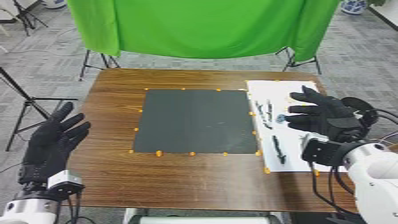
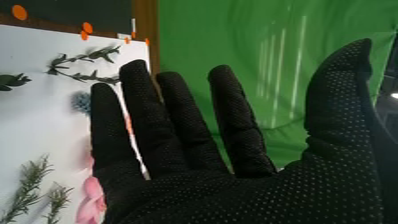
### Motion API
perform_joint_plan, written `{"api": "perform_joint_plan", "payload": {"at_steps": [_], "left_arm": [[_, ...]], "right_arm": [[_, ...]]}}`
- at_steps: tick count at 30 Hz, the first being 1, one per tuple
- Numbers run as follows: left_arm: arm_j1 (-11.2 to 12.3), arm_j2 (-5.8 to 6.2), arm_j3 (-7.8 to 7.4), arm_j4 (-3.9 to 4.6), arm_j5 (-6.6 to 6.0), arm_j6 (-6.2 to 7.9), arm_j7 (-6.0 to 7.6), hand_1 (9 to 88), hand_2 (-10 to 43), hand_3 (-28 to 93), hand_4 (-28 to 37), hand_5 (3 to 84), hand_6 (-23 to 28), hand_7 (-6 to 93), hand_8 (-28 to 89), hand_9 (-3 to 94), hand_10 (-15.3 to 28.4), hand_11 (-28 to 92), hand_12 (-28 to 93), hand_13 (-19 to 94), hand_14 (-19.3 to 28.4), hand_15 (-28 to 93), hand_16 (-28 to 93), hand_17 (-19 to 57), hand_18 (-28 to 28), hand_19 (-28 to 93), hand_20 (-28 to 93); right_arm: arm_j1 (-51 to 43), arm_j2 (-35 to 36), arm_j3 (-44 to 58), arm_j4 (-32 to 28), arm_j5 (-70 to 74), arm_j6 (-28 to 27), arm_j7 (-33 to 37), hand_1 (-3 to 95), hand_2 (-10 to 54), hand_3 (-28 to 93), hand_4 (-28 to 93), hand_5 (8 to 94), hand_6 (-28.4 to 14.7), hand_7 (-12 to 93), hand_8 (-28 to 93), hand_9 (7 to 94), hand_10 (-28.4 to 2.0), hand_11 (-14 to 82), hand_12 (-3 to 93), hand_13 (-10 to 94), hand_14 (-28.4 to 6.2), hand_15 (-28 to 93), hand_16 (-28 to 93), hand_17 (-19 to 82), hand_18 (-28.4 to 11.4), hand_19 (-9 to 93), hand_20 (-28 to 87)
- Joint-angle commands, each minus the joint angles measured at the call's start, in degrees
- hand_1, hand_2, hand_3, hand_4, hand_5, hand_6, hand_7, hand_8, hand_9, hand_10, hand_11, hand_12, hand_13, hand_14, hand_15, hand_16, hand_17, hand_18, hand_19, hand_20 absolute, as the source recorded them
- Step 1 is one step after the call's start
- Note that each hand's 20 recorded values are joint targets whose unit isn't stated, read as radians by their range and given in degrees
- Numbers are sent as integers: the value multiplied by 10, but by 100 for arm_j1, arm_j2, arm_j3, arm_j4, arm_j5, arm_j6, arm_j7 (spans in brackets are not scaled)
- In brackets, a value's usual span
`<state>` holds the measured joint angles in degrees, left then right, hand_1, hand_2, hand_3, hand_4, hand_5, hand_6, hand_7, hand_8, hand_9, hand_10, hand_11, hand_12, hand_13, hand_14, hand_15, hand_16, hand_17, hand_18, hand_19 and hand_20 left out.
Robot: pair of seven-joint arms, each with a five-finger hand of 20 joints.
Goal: Arrange flowers
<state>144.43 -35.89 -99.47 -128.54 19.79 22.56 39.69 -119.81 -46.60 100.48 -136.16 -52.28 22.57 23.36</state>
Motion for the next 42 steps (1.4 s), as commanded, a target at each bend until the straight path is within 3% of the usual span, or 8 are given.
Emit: {"api": "perform_joint_plan", "payload": {"at_steps": [1, 7, 17, 18, 25, 33, 34, 42], "left_arm": [[30, 10, 36, -9, -16, 35, 29, 306, 72, 623, -205, 357, 78, 95, -78, 313, 171, 242, 104, 178, 217, 494, -91, -101, 204, 409, 89], [27, 82, 66, 0, -62, 47, 85, 307, 71, 624, -205, 358, 79, 94, -79, 314, 171, 242, 104, 178, 218, 498, -93, -101, 204, 410, 89], [-8, 208, 145, 26, -139, 64, 211, 308, 73, 622, -203, 360, 80, 96, -78, 315, 172, 244, 105, 180, 219, 502, -96, -100, 204, 411, 89], [-40, 147, 132, 35, -65, 23, 106, 308, 73, 622, -203, 360, 81, 96, -78, 315, 172, 245, 105, 180, 220, 503, -96, -100, 203, 411, 89], [-102, 154, 162, 44, -38, 15, 89, 307, 71, 624, -203, 361, 81, 98, -78, 316, 172, 247, 106, 182, 222, 506, -98, -100, 203, 411, 88], [-76, 333, 184, 47, -177, 62, 253, 307, 70, 626, -204, 362, 81, 100, -79, 318, 172, 249, 107, 185, 224, 510, -99, -100, 203, 411, 88], [-113, 258, 169, 52, -97, 27, 126, 307, 70, 626, -205, 362, 81, 100, -79, 318, 172, 250, 107, 185, 224, 511, -99, -100, 204, 411, 88], [-63, 377, 161, 56, -209, 55, 230, 307, 70, 628, -207, 362, 80, 100, -80, 319, 173, 249, 107, 185, 225, 513, -100, -100, 204, 412, 88]], "right_arm": [[-44, 25, 1, -2, -9, -6, -48, 243, 38, 761, -266, 393, -67, 329, -186, 454, -188, 157, 120, 403, -198, 298, 106, 130, -263, 488, 72], [72, 177, -245, -98, -1180, 345, 629, 243, 38, 761, -266, 394, -67, 330, -186, 468, -191, 182, 128, 424, -197, 342, 116, 126, -268, 504, 85], [582, 674, -1143, -144, -4469, 276, 3011, 300, 3, 709, -235, 496, -88, 348, -161, 578, -204, 582, 224, 626, -152, 811, 158, 300, -247, 738, 78], [570, 698, -1176, -156, -4648, 224, 3182, 307, -4, 707, -234, 505, -89, 350, -157, 586, -200, 608, 235, 642, -146, 832, 169, 326, -236, 761, 65], [749, 815, -1594, -29, -5706, -614, 3802, 334, -19, 675, -210, 538, -92, 349, -140, 617, -203, 633, 268, 684, -134, 864, 200, 419, -200, 869, -106], [1149, 882, -2252, 121, -6205, -1292, 3997, 350, -25, 662, -207, 555, -95, 338, -135, 629, -204, 646, 277, 696, -137, 875, 214, 436, -196, 864, -135], [1174, 899, -2352, 127, -6267, -1345, 4054, 351, -25, 661, -206, 556, -95, 336, -134, 630, -204, 646, 278, 696, -137, 874, 216, 436, -197, 863, -138], [1576, 922, -3033, 492, -6717, -1691, 4326, 354, -28, 656, -201, 560, -97, 327, -128, 624, -204, 625, 272, 692, -140, 838, 210, 435, -206, 856, -151]]}}
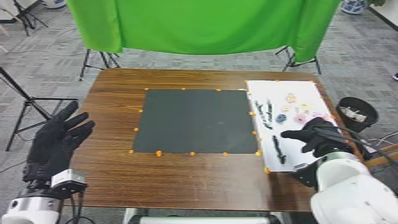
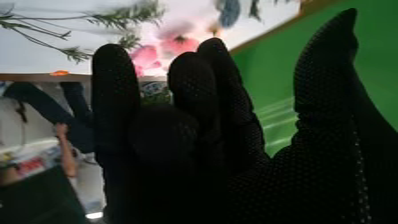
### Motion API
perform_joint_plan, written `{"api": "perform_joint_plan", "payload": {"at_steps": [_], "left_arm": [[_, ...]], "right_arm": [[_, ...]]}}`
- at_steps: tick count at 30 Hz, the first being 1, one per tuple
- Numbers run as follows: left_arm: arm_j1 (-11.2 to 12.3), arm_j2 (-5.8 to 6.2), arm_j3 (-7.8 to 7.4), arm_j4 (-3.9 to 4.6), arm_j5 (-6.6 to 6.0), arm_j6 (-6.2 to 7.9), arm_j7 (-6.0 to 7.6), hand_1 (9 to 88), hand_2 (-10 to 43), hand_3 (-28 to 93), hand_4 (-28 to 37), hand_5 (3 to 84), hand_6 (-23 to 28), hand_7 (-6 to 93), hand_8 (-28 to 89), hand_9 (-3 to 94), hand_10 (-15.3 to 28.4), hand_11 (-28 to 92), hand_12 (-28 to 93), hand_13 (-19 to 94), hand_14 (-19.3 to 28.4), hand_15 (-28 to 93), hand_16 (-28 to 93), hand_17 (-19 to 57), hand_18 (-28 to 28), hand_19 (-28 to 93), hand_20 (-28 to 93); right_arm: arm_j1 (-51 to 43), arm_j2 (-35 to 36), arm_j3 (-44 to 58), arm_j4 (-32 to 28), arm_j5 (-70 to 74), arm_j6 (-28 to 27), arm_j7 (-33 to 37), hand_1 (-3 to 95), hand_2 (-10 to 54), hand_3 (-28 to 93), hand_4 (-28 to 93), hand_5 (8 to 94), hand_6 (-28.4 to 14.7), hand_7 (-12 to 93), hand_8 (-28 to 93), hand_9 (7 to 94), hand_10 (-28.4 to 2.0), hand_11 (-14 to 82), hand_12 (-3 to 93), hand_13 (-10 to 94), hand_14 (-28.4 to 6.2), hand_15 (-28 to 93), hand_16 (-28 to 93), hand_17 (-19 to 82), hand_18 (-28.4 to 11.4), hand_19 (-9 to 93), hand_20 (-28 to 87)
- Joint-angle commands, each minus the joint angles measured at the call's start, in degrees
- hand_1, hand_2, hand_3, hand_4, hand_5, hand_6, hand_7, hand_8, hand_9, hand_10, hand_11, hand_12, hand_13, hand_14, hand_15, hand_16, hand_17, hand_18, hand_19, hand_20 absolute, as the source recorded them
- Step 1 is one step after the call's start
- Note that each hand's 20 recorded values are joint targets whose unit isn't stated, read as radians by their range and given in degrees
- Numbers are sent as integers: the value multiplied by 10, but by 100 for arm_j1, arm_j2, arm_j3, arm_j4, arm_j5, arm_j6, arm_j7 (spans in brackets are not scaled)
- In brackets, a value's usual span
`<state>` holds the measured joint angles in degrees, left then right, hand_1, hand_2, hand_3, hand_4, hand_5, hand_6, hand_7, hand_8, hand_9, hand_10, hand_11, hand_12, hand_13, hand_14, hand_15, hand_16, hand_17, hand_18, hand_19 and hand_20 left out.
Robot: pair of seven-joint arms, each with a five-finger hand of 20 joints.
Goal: Arrange flowers
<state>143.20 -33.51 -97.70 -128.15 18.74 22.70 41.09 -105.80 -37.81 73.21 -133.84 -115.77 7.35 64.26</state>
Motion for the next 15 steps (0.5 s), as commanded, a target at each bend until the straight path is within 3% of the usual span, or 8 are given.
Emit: {"api": "perform_joint_plan", "payload": {"at_steps": [1, 9, 15], "left_arm": [[54, 93, -35, 19, -64, 27, 51, 307, 70, 627, -207, 362, 80, 100, -80, 318, 172, 250, 107, 185, 226, 513, -100, -100, 204, 412, 88], [-43, -114, -32, 36, 111, -55, -193, 307, 70, 628, -208, 362, 80, 100, -80, 320, 174, 248, 107, 186, 226, 512, -101, -101, 204, 413, 88], [-61, -203, -3, 45, 181, -100, -267, 307, 70, 628, -208, 361, 80, 101, -80, 319, 173, 247, 108, 186, 226, 513, -101, -100, 205, 415, 89]], "right_arm": [[163, 36, -311, 285, -371, -253, 258, 355, -28, 655, -201, 560, -97, 323, -129, 623, -205, 623, 271, 691, -141, 831, 208, 434, -207, 854, -152], [184, 35, -661, 555, -752, -526, 417, 370, -37, 660, -199, 569, -97, 319, -120, 628, -205, 615, 263, 692, -138, 818, 194, 420, -222, 849, -150], [364, -40, -1022, 739, -958, -632, 468, 386, -47, 664, -202, 574, -94, 323, -122, 631, -205, 608, 260, 695, -128, 802, 178, 417, -223, 842, -144]]}}
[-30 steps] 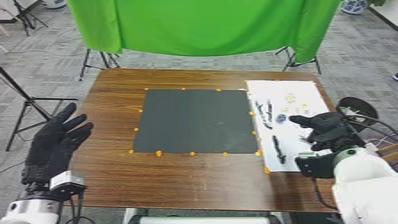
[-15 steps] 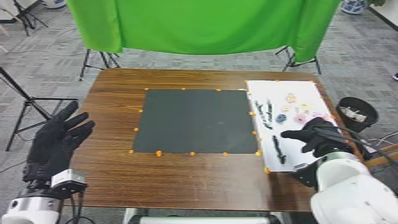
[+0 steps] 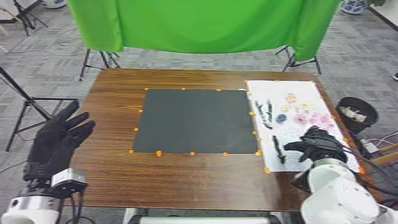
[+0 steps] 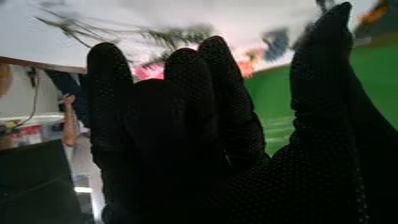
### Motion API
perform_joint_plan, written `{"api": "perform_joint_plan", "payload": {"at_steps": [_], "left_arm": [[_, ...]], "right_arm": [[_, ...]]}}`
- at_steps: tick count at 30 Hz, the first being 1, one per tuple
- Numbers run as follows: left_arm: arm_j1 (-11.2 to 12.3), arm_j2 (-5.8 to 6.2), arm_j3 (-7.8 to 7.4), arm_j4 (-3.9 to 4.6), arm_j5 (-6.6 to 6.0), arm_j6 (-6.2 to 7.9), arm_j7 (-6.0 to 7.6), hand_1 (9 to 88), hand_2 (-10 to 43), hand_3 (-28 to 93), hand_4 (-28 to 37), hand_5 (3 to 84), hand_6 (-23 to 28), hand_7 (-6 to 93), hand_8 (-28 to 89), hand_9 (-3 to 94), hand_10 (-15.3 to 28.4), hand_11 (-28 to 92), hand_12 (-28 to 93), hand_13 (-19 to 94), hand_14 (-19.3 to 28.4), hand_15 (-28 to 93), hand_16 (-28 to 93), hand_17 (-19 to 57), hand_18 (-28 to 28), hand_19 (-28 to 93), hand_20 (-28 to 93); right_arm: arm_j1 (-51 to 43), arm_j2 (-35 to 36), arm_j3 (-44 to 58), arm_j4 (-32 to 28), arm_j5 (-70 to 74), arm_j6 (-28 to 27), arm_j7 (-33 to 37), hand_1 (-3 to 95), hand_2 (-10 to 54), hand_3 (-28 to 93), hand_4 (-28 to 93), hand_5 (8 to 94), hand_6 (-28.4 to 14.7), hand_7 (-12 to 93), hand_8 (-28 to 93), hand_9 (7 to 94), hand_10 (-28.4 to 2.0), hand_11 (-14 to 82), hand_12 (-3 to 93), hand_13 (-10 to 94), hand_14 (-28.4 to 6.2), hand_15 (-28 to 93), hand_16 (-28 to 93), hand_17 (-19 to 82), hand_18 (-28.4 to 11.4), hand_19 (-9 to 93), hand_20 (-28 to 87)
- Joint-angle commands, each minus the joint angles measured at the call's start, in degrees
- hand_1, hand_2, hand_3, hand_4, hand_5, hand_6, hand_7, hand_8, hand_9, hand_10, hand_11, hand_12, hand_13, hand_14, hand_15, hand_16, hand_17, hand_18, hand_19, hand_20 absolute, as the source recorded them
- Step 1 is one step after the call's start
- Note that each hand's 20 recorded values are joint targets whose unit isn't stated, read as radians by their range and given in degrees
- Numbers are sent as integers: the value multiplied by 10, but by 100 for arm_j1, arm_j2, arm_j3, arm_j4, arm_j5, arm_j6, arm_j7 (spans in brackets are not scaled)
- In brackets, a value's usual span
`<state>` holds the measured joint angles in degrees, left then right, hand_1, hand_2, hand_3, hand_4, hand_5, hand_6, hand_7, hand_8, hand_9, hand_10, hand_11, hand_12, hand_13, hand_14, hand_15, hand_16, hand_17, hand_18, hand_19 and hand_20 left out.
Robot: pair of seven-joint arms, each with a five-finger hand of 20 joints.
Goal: Arrange flowers
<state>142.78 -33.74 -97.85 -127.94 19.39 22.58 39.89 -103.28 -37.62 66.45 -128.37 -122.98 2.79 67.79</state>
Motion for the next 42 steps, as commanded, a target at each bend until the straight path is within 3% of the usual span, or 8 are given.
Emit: {"api": "perform_joint_plan", "payload": {"at_steps": [1, 7, 8, 14, 18, 26, 35, 42], "left_arm": [[-21, -156, 27, 27, 86, -70, -122, 307, 70, 628, -208, 361, 79, 100, -80, 318, 173, 247, 109, 186, 226, 513, -100, -100, 205, 416, 89], [21, -96, 48, 26, 6, -47, -35, 307, 70, 628, -209, 362, 80, 100, -80, 319, 173, 248, 109, 187, 226, 513, -100, -100, 205, 417, 88], [-22, -139, 54, 37, 65, -78, -131, 308, 70, 627, -209, 362, 80, 100, -80, 319, 173, 248, 109, 187, 226, 513, -100, -100, 205, 417, 88], [-17, -242, 40, 37, 144, -102, -213, 308, 71, 627, -208, 361, 80, 100, -79, 319, 173, 248, 108, 189, 226, 512, -100, -99, 205, 417, 88], [58, -139, 38, 24, 38, -52, -102, 307, 71, 627, -208, 362, 80, 99, -80, 319, 173, 247, 108, 190, 227, 513, -99, -99, 205, 418, 88], [-60, -225, 90, 43, 136, -97, -239, 307, 71, 627, -209, 362, 80, 100, -80, 319, 173, 248, 109, 191, 226, 511, -99, -100, 206, 419, 87], [-62, -102, 152, 59, 33, -71, -146, 308, 71, 627, -210, 362, 80, 101, -80, 319, 174, 248, 109, 191, 228, 513, -98, -100, 206, 419, 87], [-126, -220, 118, 75, 141, -126, -268, 307, 72, 627, -209, 361, 80, 100, -80, 320, 173, 248, 110, 192, 228, 512, -98, -100, 206, 419, 86]], "right_arm": [[156, -61, -406, 214, -268, -190, 110, 389, -49, 665, -203, 576, -92, 324, -122, 631, -203, 606, 260, 696, -127, 800, 176, 417, -223, 841, -143], [515, -42, -967, 389, -662, -410, 102, 387, -48, 667, -206, 579, -87, 329, -126, 633, -201, 600, 259, 696, -124, 792, 175, 417, -221, 832, -131], [485, -52, -974, 382, -711, -449, 136, 387, -48, 667, -206, 580, -87, 329, -126, 633, -201, 600, 259, 696, -124, 791, 175, 417, -221, 831, -129], [533, -8, -1103, 421, -989, -513, 189, 386, -46, 668, -205, 585, -85, 331, -126, 634, -199, 596, 258, 697, -123, 788, 174, 417, -220, 824, -119], [478, 52, -1041, 331, -1134, -490, 204, 387, -41, 672, -207, 588, -84, 332, -126, 637, -199, 593, 257, 698, -122, 787, 172, 417, -219, 822, -114], [672, 46, -1255, 267, -1254, -356, 108, 376, -6, 703, -222, 591, -86, 325, -127, 634, -200, 588, 259, 697, -125, 785, 177, 418, -220, 819, -104], [852, -77, -1514, 481, -1072, -595, 121, 364, -2, 708, -223, 590, -88, 319, -124, 632, -201, 584, 259, 696, -126, 782, 181, 418, -220, 816, -97], [820, -154, -1579, 679, -931, -902, 164, 371, -34, 693, -210, 589, -90, 310, -120, 620, -206, 576, 258, 691, -128, 781, 180, 416, -220, 810, -92]]}}
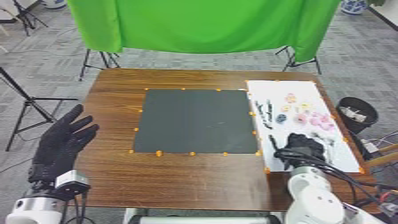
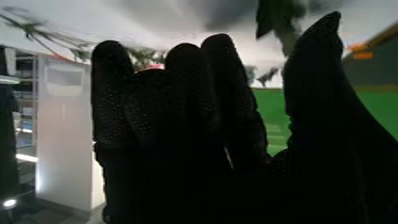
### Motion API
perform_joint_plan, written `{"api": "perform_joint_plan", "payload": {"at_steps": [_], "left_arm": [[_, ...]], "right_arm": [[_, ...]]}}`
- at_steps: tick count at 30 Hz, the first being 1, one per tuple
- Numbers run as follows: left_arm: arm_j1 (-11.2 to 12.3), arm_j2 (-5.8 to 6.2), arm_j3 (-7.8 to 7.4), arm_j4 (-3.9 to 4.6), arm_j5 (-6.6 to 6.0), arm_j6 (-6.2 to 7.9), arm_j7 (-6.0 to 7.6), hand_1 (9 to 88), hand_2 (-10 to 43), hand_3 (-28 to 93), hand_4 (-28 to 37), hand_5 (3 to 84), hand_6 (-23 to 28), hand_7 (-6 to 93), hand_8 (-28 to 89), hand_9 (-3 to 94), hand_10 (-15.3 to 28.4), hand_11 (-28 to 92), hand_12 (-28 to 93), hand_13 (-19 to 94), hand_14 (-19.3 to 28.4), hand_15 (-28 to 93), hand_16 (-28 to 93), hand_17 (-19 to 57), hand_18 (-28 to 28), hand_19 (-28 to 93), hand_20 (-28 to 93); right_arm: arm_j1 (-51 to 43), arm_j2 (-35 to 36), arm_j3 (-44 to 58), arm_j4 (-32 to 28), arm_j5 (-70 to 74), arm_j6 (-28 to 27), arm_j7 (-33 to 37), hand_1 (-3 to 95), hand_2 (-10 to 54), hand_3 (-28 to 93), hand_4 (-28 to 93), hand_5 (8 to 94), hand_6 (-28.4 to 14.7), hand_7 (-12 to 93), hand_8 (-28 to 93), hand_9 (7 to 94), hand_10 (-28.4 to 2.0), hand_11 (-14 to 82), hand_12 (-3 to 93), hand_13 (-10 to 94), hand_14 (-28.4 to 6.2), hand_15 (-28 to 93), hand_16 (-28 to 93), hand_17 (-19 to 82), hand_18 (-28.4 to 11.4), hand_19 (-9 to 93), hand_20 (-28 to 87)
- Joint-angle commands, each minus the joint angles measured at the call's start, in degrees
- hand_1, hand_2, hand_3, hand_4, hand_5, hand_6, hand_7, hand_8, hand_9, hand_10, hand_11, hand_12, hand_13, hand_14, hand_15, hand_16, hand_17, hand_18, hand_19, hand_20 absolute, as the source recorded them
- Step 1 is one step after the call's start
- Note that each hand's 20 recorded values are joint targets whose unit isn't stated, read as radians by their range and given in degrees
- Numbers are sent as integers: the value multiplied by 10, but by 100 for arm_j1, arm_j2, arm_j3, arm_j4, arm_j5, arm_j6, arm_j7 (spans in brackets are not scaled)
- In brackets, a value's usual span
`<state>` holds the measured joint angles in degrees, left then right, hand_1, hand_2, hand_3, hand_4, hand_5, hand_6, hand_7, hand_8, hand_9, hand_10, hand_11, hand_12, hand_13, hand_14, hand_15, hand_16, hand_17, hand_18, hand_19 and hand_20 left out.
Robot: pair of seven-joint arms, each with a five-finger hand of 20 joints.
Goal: Arrange flowers
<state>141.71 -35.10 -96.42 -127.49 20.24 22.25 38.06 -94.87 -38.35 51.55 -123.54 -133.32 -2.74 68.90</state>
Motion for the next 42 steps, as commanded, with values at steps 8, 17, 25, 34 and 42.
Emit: {"api": "perform_joint_plan", "payload": {"at_steps": [8, 17, 25, 34, 42], "left_arm": [[-76, -247, -70, 45, 204, -172, -292, 308, 72, 626, -208, 361, 80, 100, -80, 319, 173, 248, 109, 193, 228, 513, -98, -99, 206, 420, 86], [-158, -312, -74, 63, 257, -224, -387, 308, 72, 627, -209, 361, 80, 100, -80, 319, 172, 248, 109, 193, 227, 512, -98, -99, 205, 419, 87], [-125, -251, -48, 67, 158, -172, -247, 308, 72, 627, -207, 360, 80, 100, -80, 319, 173, 249, 109, 193, 226, 512, -99, -99, 205, 419, 87], [-74, -183, -61, 54, 66, -135, -132, 308, 71, 628, -208, 361, 81, 101, -81, 317, 172, 249, 108, 192, 226, 512, -99, -99, 205, 418, 87], [-23, 21, 15, 47, -148, -34, 130, 308, 71, 629, -209, 362, 82, 100, -80, 317, 172, 250, 107, 191, 227, 513, -100, -99, 204, 418, 87]], "right_arm": [[-92, -240, -319, 396, 257, -592, 42, 382, -44, 692, -207, 594, -90, 312, -118, 618, -207, 573, 257, 684, -129, 781, 176, 412, -220, 807, -85], [58, -471, -559, 618, 534, -682, -11, 404, -54, 700, -209, 607, -78, 318, -120, 615, -204, 572, 258, 680, -128, 782, 176, 409, -220, 803, -78], [-103, -640, -380, 682, 1058, -633, -107, 547, -79, 637, -232, 722, -56, 291, 60, 689, -165, 457, 313, 687, -113, 765, 173, 405, -213, 782, -50], [-229, -589, -311, 655, 983, -168, -518, 608, -71, 662, -274, 762, -43, 303, 148, 790, -133, 356, 379, 731, -99, 749, 200, 389, -182, 754, -3], [-223, -400, -493, 730, 374, 552, -722, 583, -66, 711, -270, 761, -43, 322, 217, 776, -137, 435, 383, 737, -93, 793, 214, 369, -172, 762, 67]]}}
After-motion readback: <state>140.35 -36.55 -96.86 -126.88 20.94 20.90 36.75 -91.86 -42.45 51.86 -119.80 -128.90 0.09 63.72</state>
